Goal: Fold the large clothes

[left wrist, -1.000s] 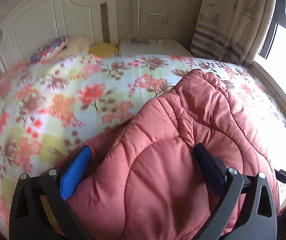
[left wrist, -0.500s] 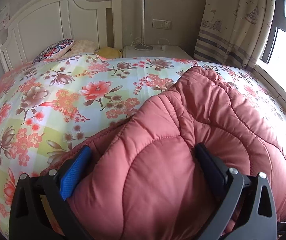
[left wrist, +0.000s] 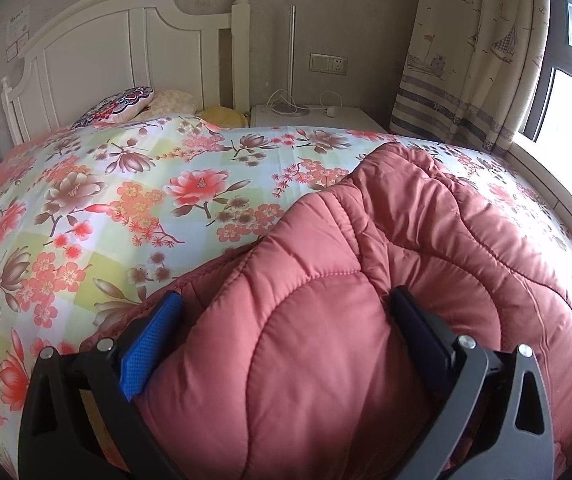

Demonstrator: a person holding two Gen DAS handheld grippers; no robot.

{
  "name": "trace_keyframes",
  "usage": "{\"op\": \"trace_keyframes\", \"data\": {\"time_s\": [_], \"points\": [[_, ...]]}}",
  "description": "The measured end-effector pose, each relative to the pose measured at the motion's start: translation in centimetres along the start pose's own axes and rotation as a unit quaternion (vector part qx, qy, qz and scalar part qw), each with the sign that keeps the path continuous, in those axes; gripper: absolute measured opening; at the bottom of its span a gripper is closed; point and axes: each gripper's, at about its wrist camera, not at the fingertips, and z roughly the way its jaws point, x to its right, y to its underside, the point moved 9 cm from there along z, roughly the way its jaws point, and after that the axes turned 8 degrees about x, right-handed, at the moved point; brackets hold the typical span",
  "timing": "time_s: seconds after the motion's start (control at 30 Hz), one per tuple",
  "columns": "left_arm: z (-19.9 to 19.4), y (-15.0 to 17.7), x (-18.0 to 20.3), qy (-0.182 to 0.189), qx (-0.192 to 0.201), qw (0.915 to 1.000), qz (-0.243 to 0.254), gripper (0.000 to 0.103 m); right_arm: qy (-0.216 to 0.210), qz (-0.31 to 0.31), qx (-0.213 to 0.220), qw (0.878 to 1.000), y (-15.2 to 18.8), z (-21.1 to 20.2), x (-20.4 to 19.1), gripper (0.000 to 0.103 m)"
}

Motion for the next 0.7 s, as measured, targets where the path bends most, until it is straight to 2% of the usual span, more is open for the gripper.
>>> {"op": "trace_keyframes", "data": {"time_s": [0.03,0.1,0.2,0.3,0.4,0.53,0.57,0.6,0.7], "points": [[0.0,0.0,0.0,0.0,0.0,1.0,0.0,0.101,0.0,0.039,-0.029,0.999,0.5,1.1,1.6,0.099],[0.0,0.0,0.0,0.001,0.0,1.0,-0.001,0.101,0.0,0.07,-0.076,0.995,1.5,2.8,3.0,0.099],[0.0,0.0,0.0,0.0,0.0,1.0,-0.001,0.101,-0.049,0.096,-0.111,0.988,2.5,4.8,1.7,0.099],[-0.1,0.1,0.0,-0.001,0.0,1.0,-0.001,0.101,-0.063,0.086,-0.143,0.984,3.6,6.6,-0.4,0.099],[0.0,0.0,-0.1,-0.003,-0.001,1.0,-0.002,0.101,-0.032,0.059,-0.152,0.986,4.0,8.1,-1.1,0.099],[-0.5,0.0,-0.4,-0.009,-0.001,0.9999,-0.01,0.101,-0.04,0.041,-0.135,0.989,4.5,9.2,-1.9,0.099],[-0.9,-0.1,-0.4,-0.017,-0.002,0.9998,-0.011,0.101,-0.036,0.032,-0.126,0.991,4.6,9.2,-2.0,0.094],[-1.4,-0.3,-0.6,-0.029,-0.001,0.9995,-0.013,0.101,-0.032,0.026,-0.12,0.992,3.4,9.1,-1.1,0.088],[-4.3,-0.4,-1.2,-0.055,0.001,0.9974,-0.048,0.101,-0.025,0.014,-0.111,0.993,3.4,9.6,-0.9,0.086]]}}
